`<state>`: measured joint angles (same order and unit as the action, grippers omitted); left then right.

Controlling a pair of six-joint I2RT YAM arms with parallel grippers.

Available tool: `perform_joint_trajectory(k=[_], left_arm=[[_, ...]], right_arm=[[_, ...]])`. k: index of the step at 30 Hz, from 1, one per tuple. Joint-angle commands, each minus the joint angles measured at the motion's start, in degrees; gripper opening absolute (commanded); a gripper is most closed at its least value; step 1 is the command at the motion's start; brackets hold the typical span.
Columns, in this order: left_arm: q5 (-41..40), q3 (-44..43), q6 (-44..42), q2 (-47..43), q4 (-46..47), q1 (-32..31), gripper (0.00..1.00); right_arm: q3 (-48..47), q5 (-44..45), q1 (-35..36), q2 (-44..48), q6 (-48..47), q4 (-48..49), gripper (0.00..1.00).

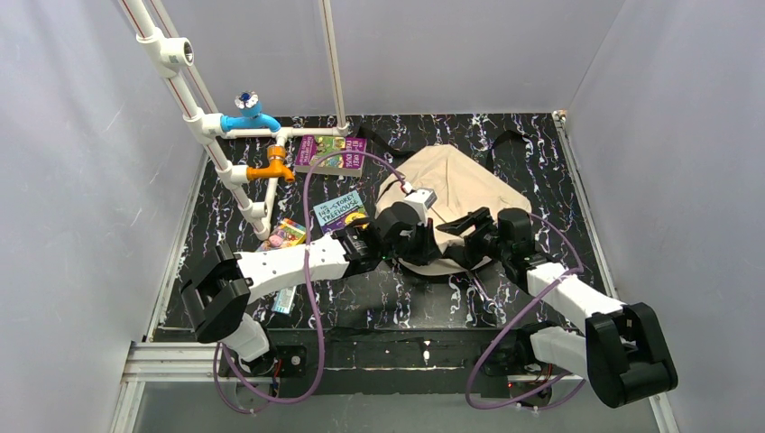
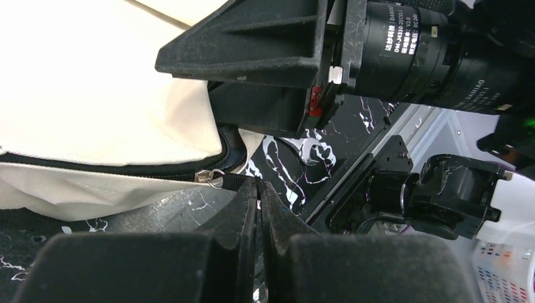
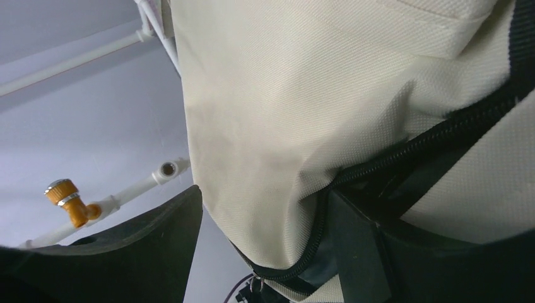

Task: Pack the student bag
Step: Unzip the student bag at the center of the board.

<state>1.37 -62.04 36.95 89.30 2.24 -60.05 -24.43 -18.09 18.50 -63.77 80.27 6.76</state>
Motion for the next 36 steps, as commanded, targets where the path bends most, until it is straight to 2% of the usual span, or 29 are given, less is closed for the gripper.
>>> perform_joint_trajectory(k=[1, 3, 7, 9, 10, 13, 16, 19, 22, 24, 30, 34, 36], left_arm=[[2.0, 2.7, 0.5, -4.5, 5.0, -0.1, 0.00], [1.7, 3.7, 0.5, -5.4, 5.3, -0.1, 0.00], [0.4, 6.3, 1.5, -7.1, 5.8, 0.5, 0.00], [0.0, 7.5, 1.5, -8.0, 5.8, 0.9, 0.00], [-0.1, 7.8, 1.5, -8.4, 5.8, 1.2, 0.00], [-3.3, 9.3, 1.8, -10.0, 5.6, 1.8, 0.00], [-9.2, 12.3, 4.0, -13.3, 4.6, 3.6, 0.00], [-16.9, 12.6, 3.4, -15.9, 0.0, 5.2, 0.00], [-23.3, 11.3, 0.3, -15.9, -3.2, 6.0, 0.00], [-25.6, 10.0, 0.7, -14.2, -5.7, 7.7, 0.00], [-32.5, 5.5, 1.9, -7.4, -14.8, 12.0, 0.00], [-28.1, 6.7, -1.3, -7.7, -10.9, 13.6, 0.00], [-22.6, 7.1, -2.2, -8.3, -8.6, 13.8, 0.00]], right_arm=[[3.1, -4.7, 0.2, -3.2, 5.8, 19.0, 0.76], [0.5, -7.6, 0.2, -5.9, 4.3, 20.4, 0.69], [-2.1, -5.6, -1.1, -6.5, 1.3, 17.1, 0.20], [-1.7, -3.5, -2.0, -5.0, 1.3, 16.7, 0.04], [-1.5, -3.1, -2.7, -3.9, 1.3, 15.8, 0.01], [-1.9, -4.5, -6.1, -1.6, -0.9, 11.0, 0.01], [-1.7, -6.5, -11.3, 2.7, -4.8, 1.9, 0.01], [2.2, -10.8, -19.7, 8.3, -5.6, 0.0, 0.01], [1.8, -18.4, -27.1, 8.1, -10.2, -4.6, 0.01], [-1.0, -19.9, -28.8, 6.7, -16.5, -12.4, 0.01], [-10.1, -14.7, -31.5, 3.8, -30.5, -27.1, 0.01], [-21.3, -4.0, -31.7, 0.0, -44.6, -37.5, 0.01], [-27.0, 2.1, -30.1, -0.5, -50.3, -41.4, 0.01]])
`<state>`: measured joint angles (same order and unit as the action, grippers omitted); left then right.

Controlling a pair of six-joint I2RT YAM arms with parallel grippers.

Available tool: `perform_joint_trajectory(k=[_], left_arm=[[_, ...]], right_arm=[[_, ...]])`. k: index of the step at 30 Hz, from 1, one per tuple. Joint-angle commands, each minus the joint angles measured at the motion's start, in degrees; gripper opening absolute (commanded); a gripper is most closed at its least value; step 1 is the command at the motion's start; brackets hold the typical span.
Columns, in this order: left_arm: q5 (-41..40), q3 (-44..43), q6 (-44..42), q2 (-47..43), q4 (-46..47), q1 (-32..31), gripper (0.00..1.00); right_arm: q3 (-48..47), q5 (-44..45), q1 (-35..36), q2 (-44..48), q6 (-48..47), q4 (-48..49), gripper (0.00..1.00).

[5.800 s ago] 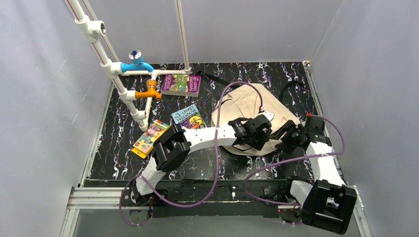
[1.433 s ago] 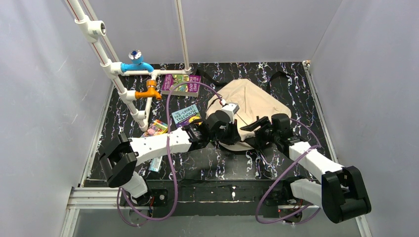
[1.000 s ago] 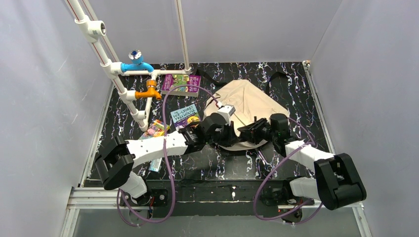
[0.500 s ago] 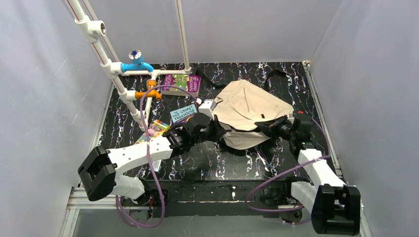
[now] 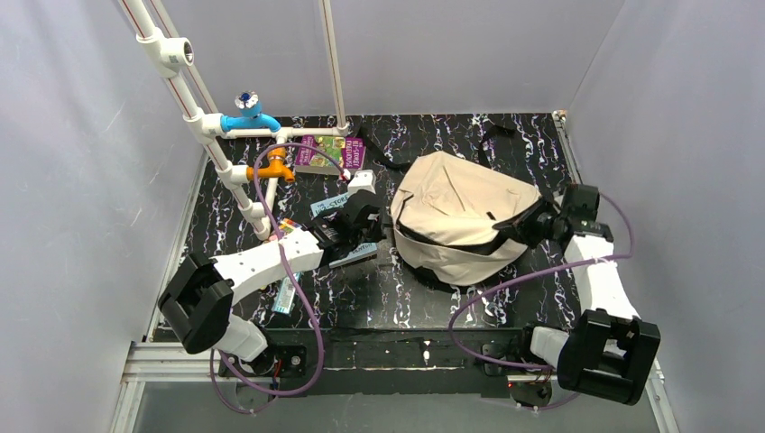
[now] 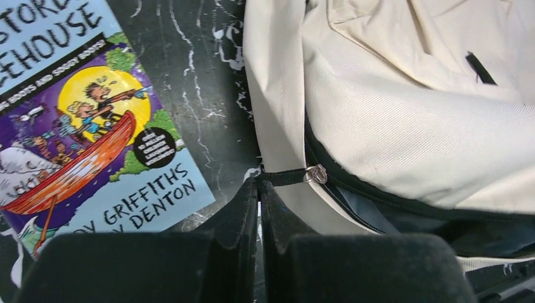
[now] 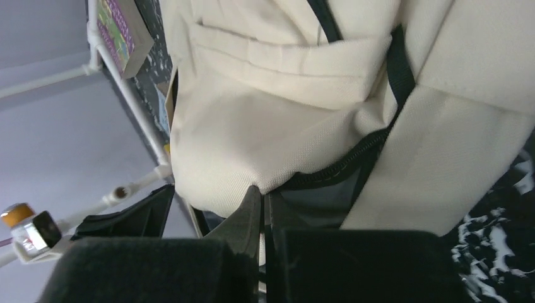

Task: Pack the student bag
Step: Unzip the student bag at the center of the board.

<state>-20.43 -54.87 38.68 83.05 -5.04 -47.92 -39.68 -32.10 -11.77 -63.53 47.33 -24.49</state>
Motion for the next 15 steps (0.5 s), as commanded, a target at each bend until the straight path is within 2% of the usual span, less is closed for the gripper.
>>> perform_joint_trajectory(k=[1, 2, 5, 7, 9, 11, 15], left_arm=[[2.4, 0.4, -3.6, -2.2, 0.4, 1.7, 0.00], [5.8, 0.9, -2.7, -2.4, 2.6, 1.7, 0.00], [12.9, 1.4, 0.4, -1.7, 7.9, 1.8, 0.00], [14.9, 0.3, 1.6, -0.8, 8.0, 1.7, 0.00], [15.8, -0.3, 1.4, -0.5, 8.0, 1.7, 0.00], [15.9, -0.5, 1.0, -0.5, 8.0, 1.8, 0.00], [16.3, -0.2, 0.3, -1.1, 7.7, 2.2, 0.00]], right_arm=[[-12.9, 17.0, 1.8, -0.2, -18.4, -9.5, 0.01], [-13.2, 17.4, 4.7, 0.4, -18.5, -7.7, 0.02], [-16.4, 24.0, 15.4, -0.4, -19.2, -10.4, 0.41], [-19.5, 31.9, 22.8, -2.2, -20.8, -15.7, 0.60], [-23.4, 39.5, 28.6, -5.0, -22.6, -23.5, 0.67], [-26.6, 44.2, 33.0, -6.9, -23.1, -29.8, 0.69], [-31.9, 55.4, 44.6, -6.7, -22.6, -35.1, 0.73]])
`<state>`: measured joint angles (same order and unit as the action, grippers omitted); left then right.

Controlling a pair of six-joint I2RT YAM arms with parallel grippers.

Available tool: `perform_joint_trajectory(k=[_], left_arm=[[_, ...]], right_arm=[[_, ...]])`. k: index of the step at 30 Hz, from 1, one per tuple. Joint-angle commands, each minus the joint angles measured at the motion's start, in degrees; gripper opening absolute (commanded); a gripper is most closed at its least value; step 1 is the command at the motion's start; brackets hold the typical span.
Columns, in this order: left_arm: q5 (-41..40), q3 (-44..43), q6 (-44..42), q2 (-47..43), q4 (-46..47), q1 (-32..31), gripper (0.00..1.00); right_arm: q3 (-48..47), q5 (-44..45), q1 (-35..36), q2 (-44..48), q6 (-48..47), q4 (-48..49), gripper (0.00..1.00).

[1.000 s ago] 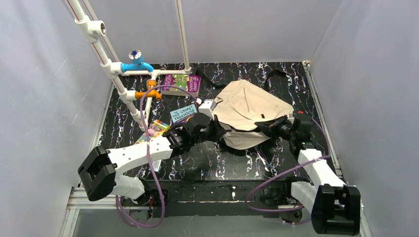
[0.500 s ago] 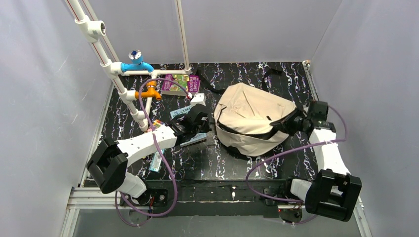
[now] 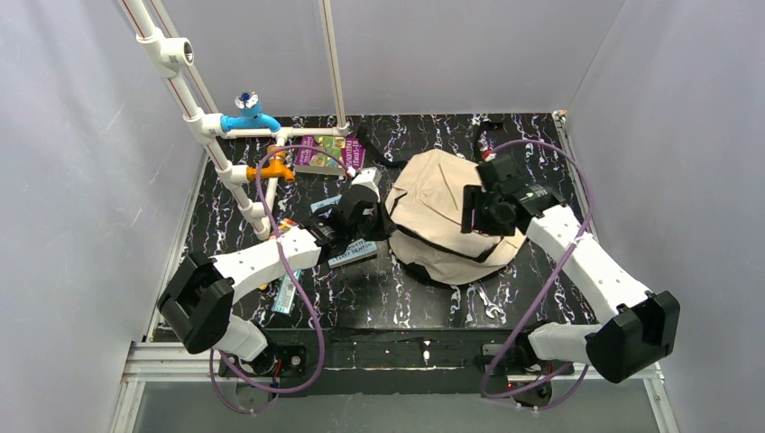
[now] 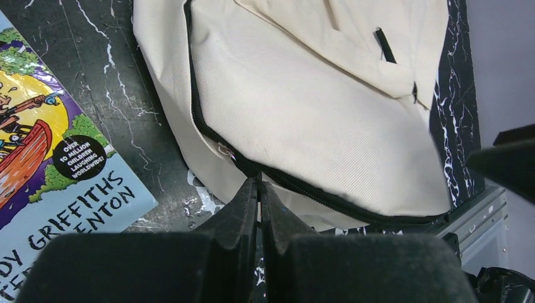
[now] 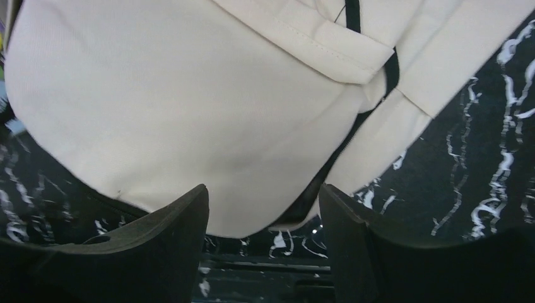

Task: Pack the student bag
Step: Unzip the student bag at the center of the board.

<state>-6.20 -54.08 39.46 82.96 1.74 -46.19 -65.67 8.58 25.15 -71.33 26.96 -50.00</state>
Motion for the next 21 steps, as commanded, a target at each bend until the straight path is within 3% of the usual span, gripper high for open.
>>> perform_joint_trajectory(k=[1, 3, 6, 11, 14, 18, 21], left_arm=[[2.4, -1.0, -0.6, -1.1, 1.0, 0.5, 0.00], [3.5, -1.2, -0.4, -1.1, 0.9, 0.6, 0.00], [4.6, -1.2, 0.5, -1.6, 0.9, 0.8, 0.00], [5.3, -1.3, 1.0, -2.3, 0.7, 0.8, 0.00], [5.4, -1.1, 1.1, -2.8, 0.6, 0.8, 0.00], [4.6, -0.7, 0.7, -3.5, -0.8, 0.8, 0.00], [3.9, -0.7, 0.4, -4.1, -1.4, 1.2, 0.00]], right_arm=[[-7.2, 15.6, 9.7, 0.6, -2.9, -9.7, 0.74], [-10.4, 14.8, 12.2, -1.4, -4.3, -11.0, 0.74], [-13.0, 6.5, 15.3, -3.6, -8.1, -7.9, 0.76], [-9.2, 5.8, 26.6, -5.7, -18.2, 9.9, 0.78], [-6.6, 7.0, 29.0, -8.7, -26.1, 18.0, 0.78], [-4.4, 16.2, 28.9, -11.2, -28.6, 24.0, 0.71], [-2.9, 16.6, 28.9, -12.1, -29.6, 25.4, 0.61]])
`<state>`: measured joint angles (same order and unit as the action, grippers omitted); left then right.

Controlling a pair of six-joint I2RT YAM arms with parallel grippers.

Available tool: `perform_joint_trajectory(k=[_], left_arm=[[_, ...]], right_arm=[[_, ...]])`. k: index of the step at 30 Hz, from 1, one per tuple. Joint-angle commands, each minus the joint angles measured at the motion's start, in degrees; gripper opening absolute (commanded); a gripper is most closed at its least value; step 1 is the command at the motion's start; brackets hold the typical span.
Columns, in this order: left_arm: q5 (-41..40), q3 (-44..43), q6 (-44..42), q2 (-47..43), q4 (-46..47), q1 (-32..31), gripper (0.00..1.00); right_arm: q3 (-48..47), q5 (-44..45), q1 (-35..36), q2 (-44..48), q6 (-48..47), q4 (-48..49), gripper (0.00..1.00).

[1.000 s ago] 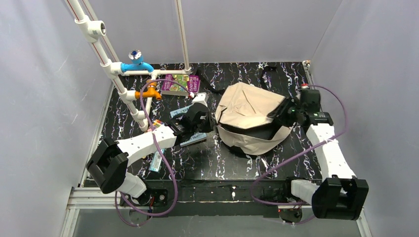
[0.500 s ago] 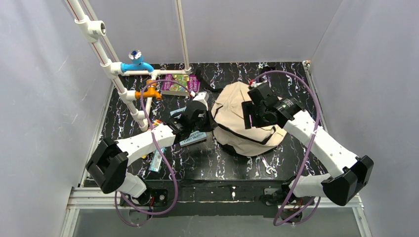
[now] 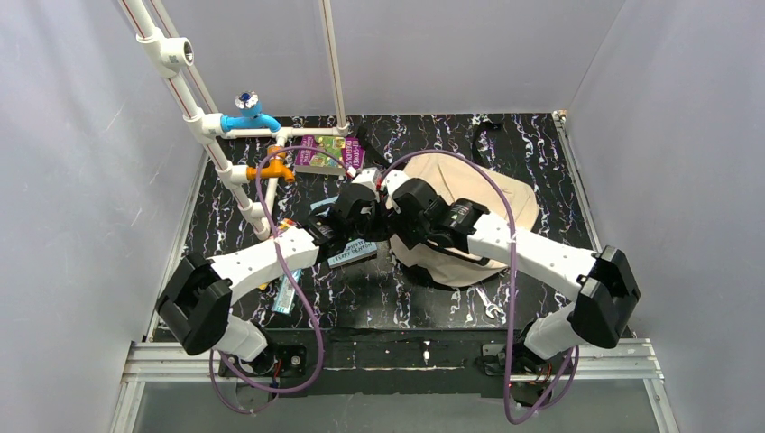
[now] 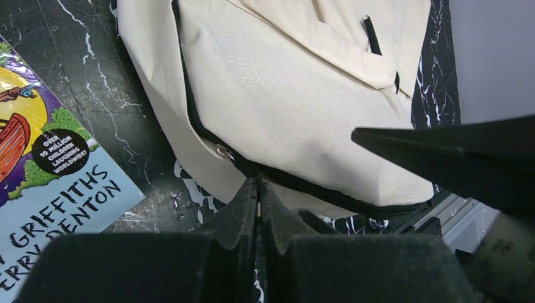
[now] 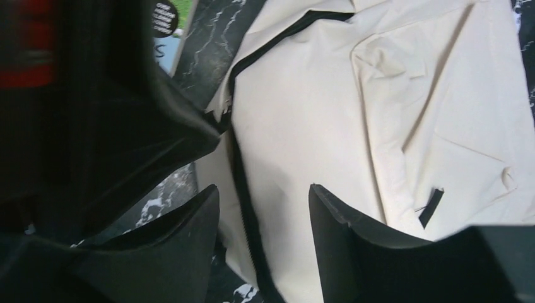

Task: Pack the student bag
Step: Unzip the student bag at the center of the board.

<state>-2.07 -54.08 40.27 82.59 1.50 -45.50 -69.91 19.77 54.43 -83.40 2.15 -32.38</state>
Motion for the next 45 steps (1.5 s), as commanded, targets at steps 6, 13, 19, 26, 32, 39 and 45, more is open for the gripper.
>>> perform_joint_trajectory(k=[6, 13, 19, 26, 32, 39, 45], left_arm=[[-1.2, -0.7, -0.7, -4.5, -2.8, 0.6, 0.00], [-2.7, -0.1, 0.0, -4.5, -3.3, 0.7, 0.00], [-12.8, -3.2, 0.1, -1.2, -6.8, 0.6, 0.00], [-27.3, -12.0, -1.4, 12.9, -10.2, -0.5, 0.00], [-26.6, -22.9, -6.2, 20.2, -12.9, 0.4, 0.00], [-32.5, -24.4, -10.8, 17.5, -15.0, 0.5, 0.00], [-32.1, -21.4, -11.7, 10.5, -14.5, -0.3, 0.00]], right_arm=[[8.4, 7.4, -0.8, 0.7, -2.8, 14.8, 0.48], [12.1, 12.7, -1.2, 1.4, 0.0, 18.6, 0.24], [17.4, 12.2, -1.4, 10.0, 5.3, 16.8, 0.01], [23.8, -0.6, -1.3, 21.6, 5.5, 20.8, 0.01], [26.7, 1.7, -1.3, 23.0, 7.8, 21.8, 0.01], [26.7, 5.1, -1.3, 25.2, 9.9, 20.7, 0.01], [27.4, 1.9, -1.3, 25.6, 7.6, 21.2, 0.01]])
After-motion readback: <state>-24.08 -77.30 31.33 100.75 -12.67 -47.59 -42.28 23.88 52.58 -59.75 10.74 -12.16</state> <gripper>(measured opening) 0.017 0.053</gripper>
